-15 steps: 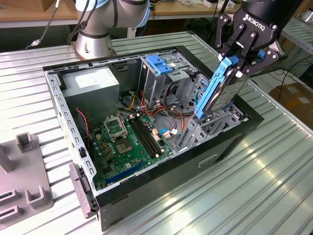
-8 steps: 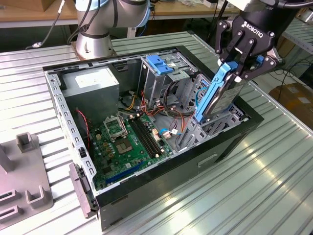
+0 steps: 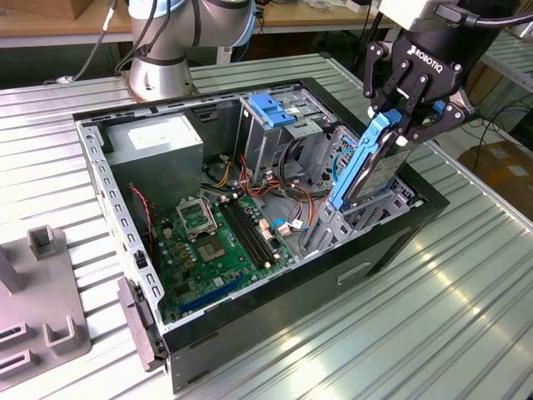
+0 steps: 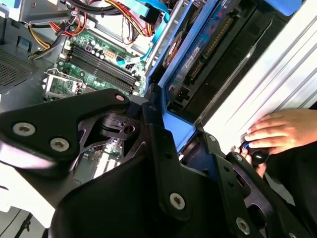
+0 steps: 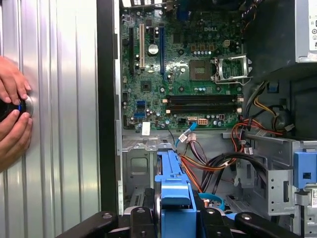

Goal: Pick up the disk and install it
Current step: 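Insert the disk into the insertion slot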

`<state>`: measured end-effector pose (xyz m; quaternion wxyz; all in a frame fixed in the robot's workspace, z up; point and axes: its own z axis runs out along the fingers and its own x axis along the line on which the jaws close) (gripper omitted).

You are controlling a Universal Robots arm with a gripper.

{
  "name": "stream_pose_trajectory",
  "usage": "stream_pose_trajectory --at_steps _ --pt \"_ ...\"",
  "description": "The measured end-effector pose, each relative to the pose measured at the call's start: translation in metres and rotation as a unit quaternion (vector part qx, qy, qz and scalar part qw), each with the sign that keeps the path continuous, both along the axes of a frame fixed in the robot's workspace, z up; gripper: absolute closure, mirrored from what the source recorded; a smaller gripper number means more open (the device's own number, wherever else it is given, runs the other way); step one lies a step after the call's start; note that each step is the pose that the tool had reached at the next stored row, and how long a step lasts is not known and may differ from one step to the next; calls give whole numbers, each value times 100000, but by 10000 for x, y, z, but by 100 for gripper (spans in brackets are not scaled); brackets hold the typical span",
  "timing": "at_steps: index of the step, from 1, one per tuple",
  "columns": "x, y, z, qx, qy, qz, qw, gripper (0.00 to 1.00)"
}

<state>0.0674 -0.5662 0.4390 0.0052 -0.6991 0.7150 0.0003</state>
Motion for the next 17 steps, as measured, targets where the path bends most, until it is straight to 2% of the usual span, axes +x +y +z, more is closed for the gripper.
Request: stream_pose_trajectory --at_steps 11,17 --pt "31 -2 -265 -2 6 -4 100000 63" --pt "45 -4 -444 -15 8 -1 100000 63"
